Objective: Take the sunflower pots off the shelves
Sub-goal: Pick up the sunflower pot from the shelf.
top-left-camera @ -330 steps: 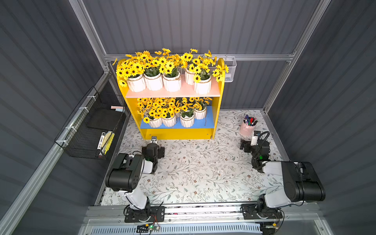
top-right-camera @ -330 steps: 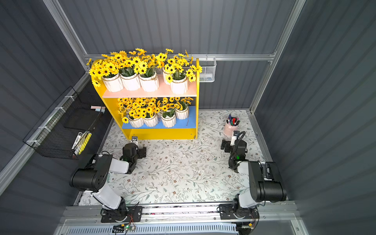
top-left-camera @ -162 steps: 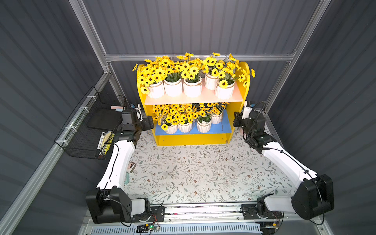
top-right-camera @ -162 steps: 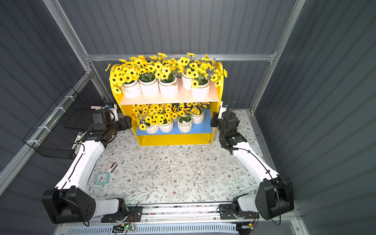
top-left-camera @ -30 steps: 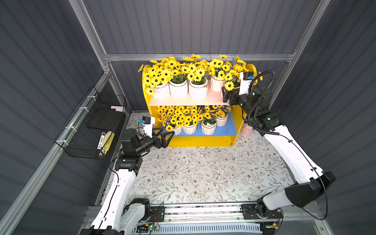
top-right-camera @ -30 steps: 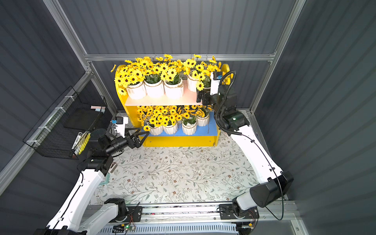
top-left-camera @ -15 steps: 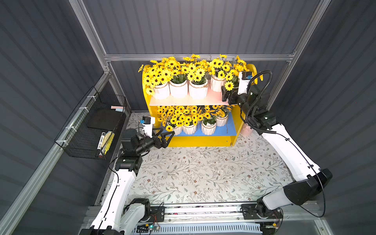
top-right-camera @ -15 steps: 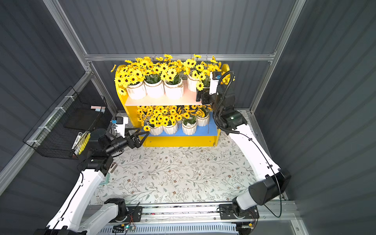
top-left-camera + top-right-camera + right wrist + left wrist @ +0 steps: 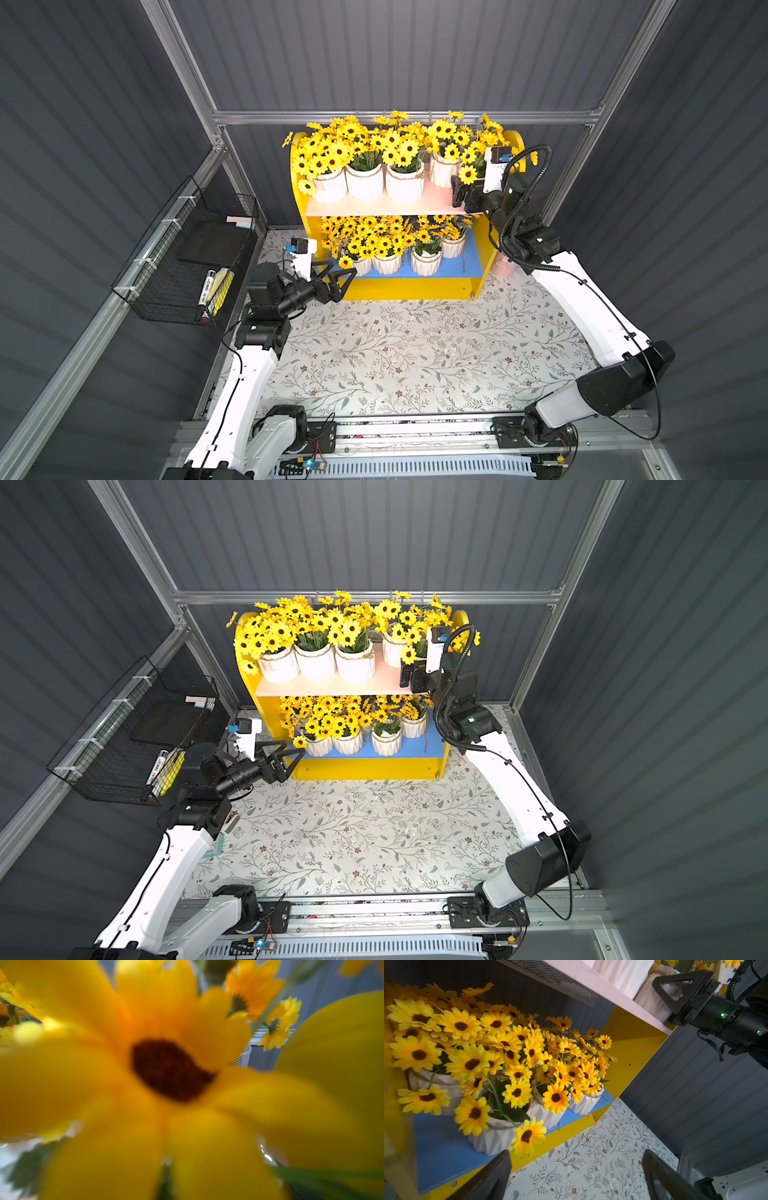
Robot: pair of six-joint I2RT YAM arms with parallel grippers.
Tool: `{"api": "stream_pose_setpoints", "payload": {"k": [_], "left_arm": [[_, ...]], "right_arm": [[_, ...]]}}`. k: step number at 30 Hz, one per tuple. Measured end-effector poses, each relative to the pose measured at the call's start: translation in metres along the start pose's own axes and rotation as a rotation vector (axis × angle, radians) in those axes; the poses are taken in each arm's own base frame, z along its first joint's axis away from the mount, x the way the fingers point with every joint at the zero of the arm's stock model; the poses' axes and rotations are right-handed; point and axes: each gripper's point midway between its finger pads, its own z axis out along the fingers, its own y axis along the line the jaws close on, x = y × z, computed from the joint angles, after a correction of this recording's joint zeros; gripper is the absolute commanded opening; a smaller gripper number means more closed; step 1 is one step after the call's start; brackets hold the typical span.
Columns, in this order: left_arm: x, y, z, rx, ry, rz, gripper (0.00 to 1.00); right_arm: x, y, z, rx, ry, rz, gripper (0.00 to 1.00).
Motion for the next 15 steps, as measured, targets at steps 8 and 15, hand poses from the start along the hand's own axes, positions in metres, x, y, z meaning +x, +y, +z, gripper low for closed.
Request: {"api": "stream_pose_setpoints", "payload": {"k": [8,15], "left_arm": [[0.0,0.0,0.0,0.001,0.001,0.0,0.99],[-0.001,-0.002,-0.001,0.002,-0.002,0.003,1.0]], "right_arm": [[0.006,-0.001,0.005,0.003,0.011,-0.004,0.99],[0.009,-0.003,0.011,0.008,0.017,-0.005,0.99]]}}
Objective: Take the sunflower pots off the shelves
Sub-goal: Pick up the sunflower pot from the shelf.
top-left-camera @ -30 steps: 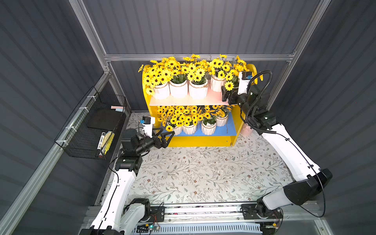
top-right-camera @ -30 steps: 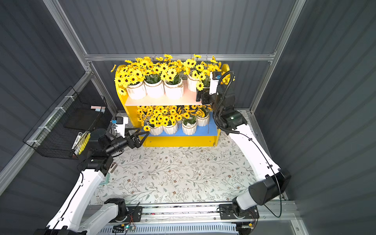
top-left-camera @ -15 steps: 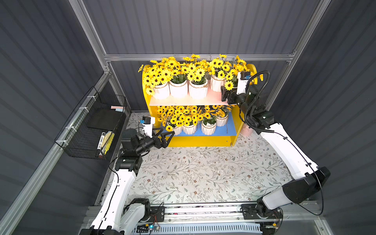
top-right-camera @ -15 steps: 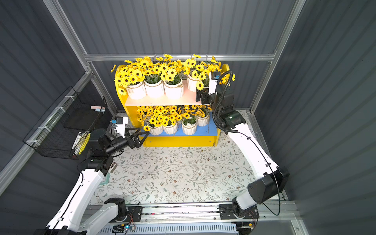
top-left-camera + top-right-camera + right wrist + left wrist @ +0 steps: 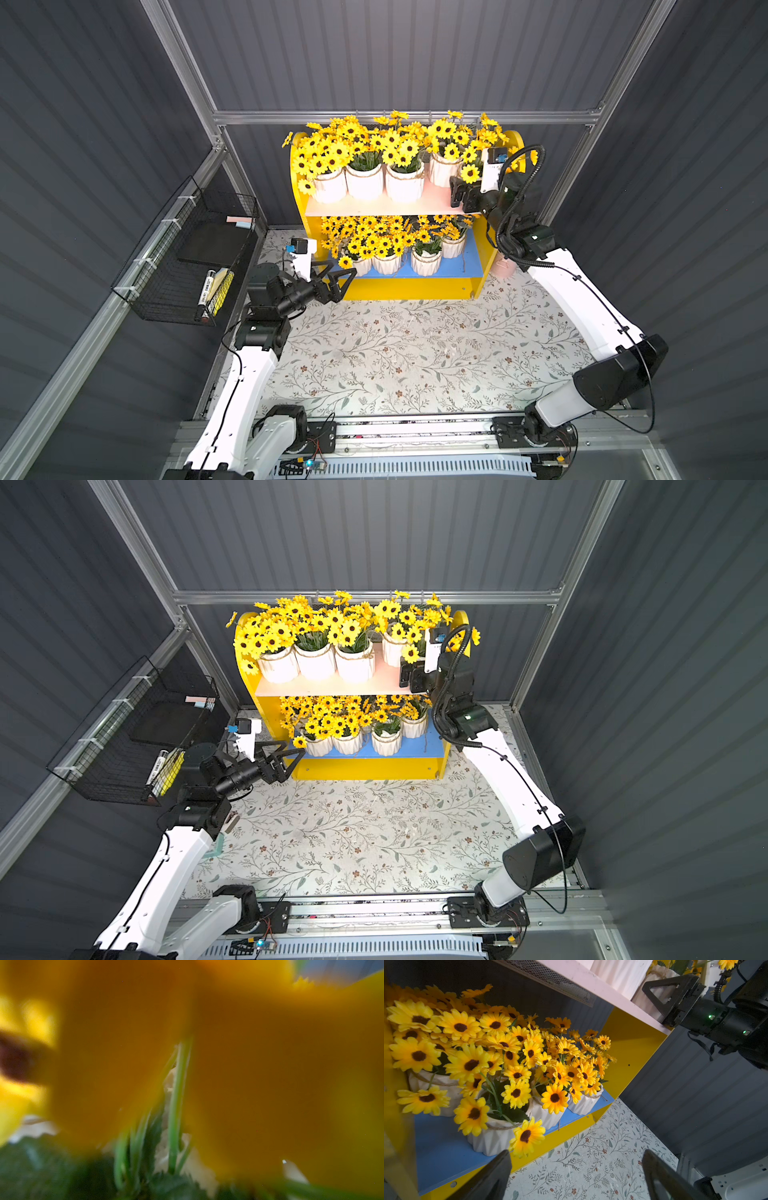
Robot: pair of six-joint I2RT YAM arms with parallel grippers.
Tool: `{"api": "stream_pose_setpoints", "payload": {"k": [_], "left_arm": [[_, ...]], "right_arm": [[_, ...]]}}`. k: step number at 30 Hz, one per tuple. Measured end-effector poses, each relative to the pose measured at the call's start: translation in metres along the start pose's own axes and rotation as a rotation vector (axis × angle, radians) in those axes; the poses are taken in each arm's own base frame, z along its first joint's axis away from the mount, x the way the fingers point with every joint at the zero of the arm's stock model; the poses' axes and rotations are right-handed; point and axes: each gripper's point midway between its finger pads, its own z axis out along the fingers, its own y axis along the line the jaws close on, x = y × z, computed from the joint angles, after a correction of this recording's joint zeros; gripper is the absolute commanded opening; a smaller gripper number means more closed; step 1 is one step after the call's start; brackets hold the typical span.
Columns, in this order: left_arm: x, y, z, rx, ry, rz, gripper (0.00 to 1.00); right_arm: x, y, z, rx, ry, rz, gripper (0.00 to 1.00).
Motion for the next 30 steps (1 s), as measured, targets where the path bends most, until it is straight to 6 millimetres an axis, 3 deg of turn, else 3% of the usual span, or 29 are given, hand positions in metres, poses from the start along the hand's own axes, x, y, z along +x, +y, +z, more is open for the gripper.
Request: {"api": "stream_pose_setpoints", "payload": {"k": [4,8,11,14,16,21,30], "left_arm": [[0.0,0.0,0.0,0.001,0.001,0.0,1.0],[0.0,0.0,0.0,0.001,0.001,0.0,1.0],[0.0,0.0,0.0,0.0,0.001,0.001,1.0],[0.001,0.0,0.0,0.0,0.004,0.001,0.99],[0.001,0.0,0.0,0.0,0.004,0.001,0.99],[0.001,0.0,0.0,-0.001,0.004,0.001,0.99],[0.002,0.0,0.0,-0.002,0.006,0.002,0.99]], "right_arm": [[0.0,0.0,0.0,0.0,-0.002,-0.004,0.95],[-0.002,-0.001,0.0,0.0,-0.012,-0.02,0.75],[-0.002,-0.001,0.0,-0.004,-0.016,-0.031,0.68],[-0.002,-0.001,-0.002,-0.007,-0.025,-0.033,0.52],[-0.002,-0.001,-0.003,-0.009,-0.026,-0.034,0.25],[-0.002,0.0,-0.011,-0.019,-0.032,-0.037,0.02],[-0.002,0.005,-0.019,-0.053,-0.034,-0.051,0.0]]}}
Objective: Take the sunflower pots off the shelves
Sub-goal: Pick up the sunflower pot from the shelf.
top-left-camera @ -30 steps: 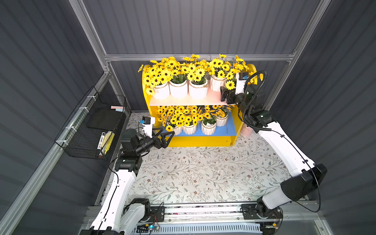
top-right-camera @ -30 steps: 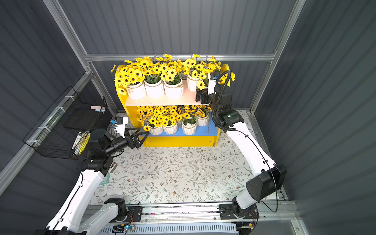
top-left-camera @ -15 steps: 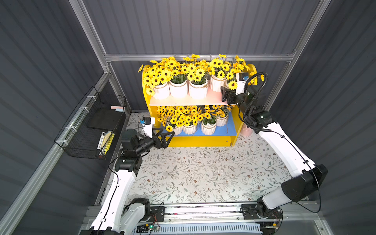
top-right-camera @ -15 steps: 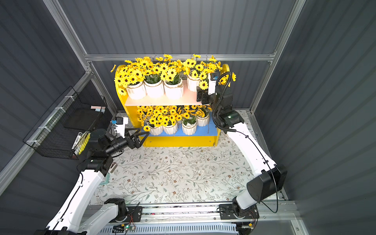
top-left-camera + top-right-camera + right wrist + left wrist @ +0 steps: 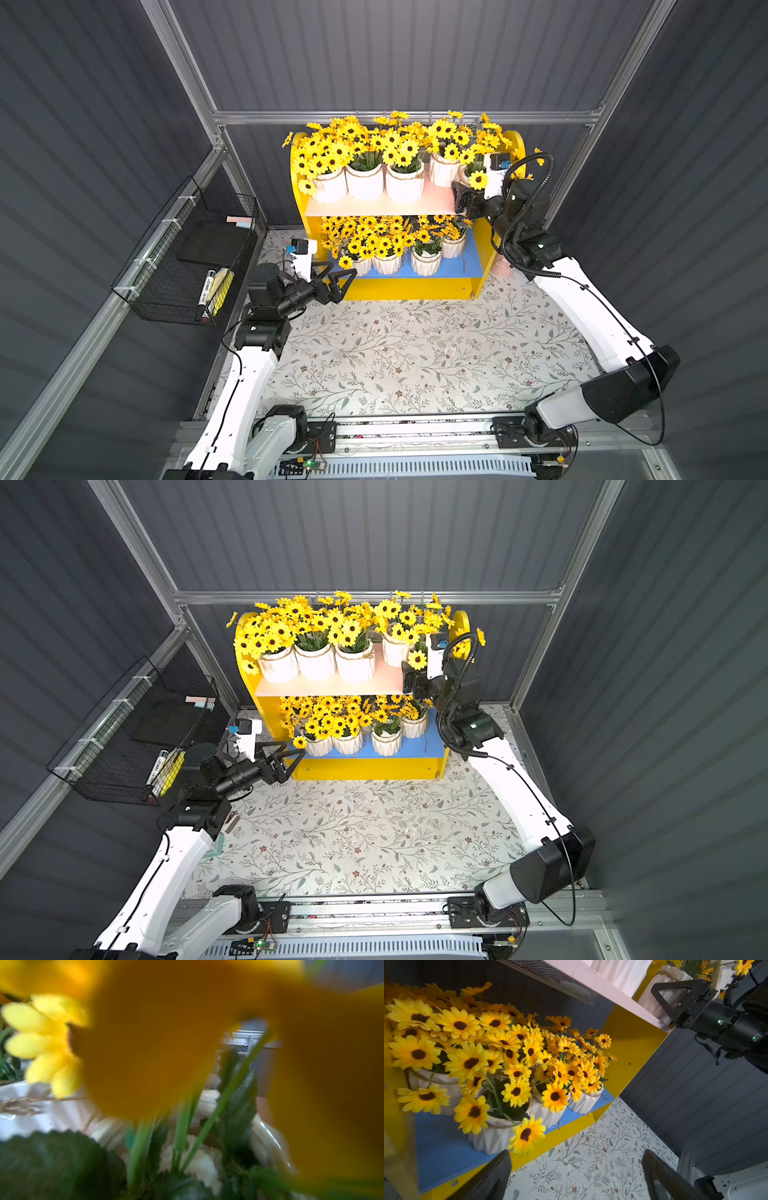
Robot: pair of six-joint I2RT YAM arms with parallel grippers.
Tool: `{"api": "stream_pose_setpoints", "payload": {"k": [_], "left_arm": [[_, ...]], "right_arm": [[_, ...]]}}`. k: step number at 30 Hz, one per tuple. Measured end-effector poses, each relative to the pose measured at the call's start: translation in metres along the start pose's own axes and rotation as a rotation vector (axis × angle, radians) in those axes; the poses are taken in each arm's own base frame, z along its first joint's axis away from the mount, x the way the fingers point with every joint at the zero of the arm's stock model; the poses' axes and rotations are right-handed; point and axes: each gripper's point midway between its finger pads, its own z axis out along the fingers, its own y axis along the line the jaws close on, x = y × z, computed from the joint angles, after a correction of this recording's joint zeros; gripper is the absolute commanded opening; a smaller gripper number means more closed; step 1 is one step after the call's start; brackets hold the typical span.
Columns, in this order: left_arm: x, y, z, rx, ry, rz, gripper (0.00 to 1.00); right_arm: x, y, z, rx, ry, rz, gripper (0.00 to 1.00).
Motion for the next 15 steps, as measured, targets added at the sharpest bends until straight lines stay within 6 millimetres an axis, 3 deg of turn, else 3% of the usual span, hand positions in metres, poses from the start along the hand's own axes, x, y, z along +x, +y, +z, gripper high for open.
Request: {"api": "stream_pose_setpoints", "payload": {"k": [15], "left_arm": [[0.006,0.006,0.005,-0.01,0.021,-0.02,0.99]], "right_arm": [[-0.002,0.005,-0.011,-0.025,-0.01,-0.026,0.0]]}}
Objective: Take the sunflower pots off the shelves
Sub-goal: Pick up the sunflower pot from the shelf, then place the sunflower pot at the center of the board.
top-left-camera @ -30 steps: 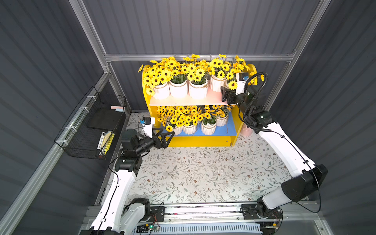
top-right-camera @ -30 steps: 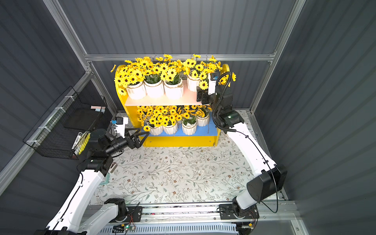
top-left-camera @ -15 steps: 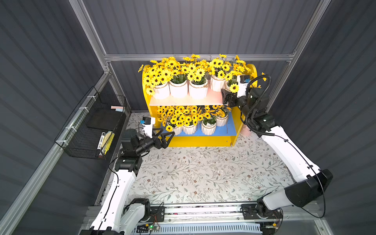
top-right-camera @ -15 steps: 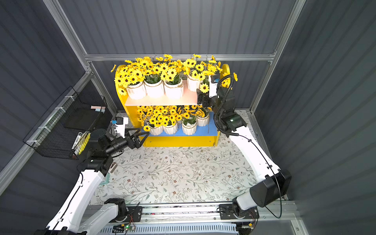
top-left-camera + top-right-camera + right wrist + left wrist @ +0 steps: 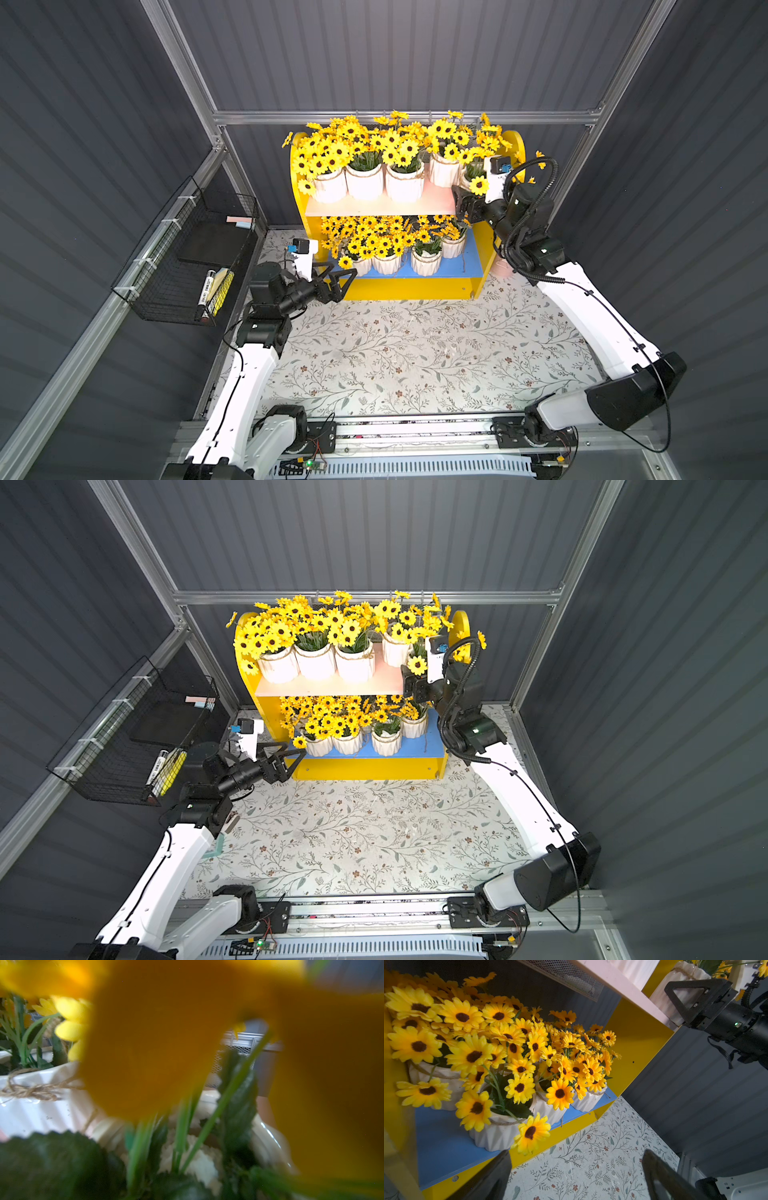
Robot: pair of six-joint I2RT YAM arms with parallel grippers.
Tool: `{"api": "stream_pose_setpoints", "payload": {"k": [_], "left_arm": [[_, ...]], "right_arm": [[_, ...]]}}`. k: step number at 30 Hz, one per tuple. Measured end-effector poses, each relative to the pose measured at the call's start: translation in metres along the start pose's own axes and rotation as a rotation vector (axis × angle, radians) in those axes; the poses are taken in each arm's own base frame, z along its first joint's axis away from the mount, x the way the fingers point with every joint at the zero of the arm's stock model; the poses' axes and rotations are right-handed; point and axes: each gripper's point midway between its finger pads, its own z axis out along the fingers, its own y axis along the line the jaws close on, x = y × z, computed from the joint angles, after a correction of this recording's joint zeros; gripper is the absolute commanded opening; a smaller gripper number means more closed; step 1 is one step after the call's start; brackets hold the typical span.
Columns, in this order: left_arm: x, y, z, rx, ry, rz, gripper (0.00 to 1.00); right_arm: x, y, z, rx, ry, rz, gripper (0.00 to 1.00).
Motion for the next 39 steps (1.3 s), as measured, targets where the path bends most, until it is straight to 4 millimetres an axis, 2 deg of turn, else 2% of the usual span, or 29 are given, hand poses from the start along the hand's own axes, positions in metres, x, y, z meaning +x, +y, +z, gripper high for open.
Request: {"api": "stream_pose_setpoints", "payload": {"k": [16,27,34,39], "left_arm": [[-0.001,0.002,0.001,-0.013,0.006,-0.009,0.99],[-0.003,0.009,0.0,-0.06,0.006,-0.02,1.0],[-0.004,0.014,-0.007,-0.122,-0.009,-0.023,0.99],[-0.004,0.016,-0.014,-0.166,-0.016,-0.027,0.99]], "right_arm": [[-0.019,0.011,-0.02,-0.044,-0.045,-0.001,0.0],[-0.032,0.038,-0.062,-0.121,-0.09,-0.026,0.0],[-0.024,0.051,-0.083,-0.163,-0.089,-0.034,0.0],[-0.011,0.07,-0.103,-0.223,-0.085,-0.041,0.0]]}}
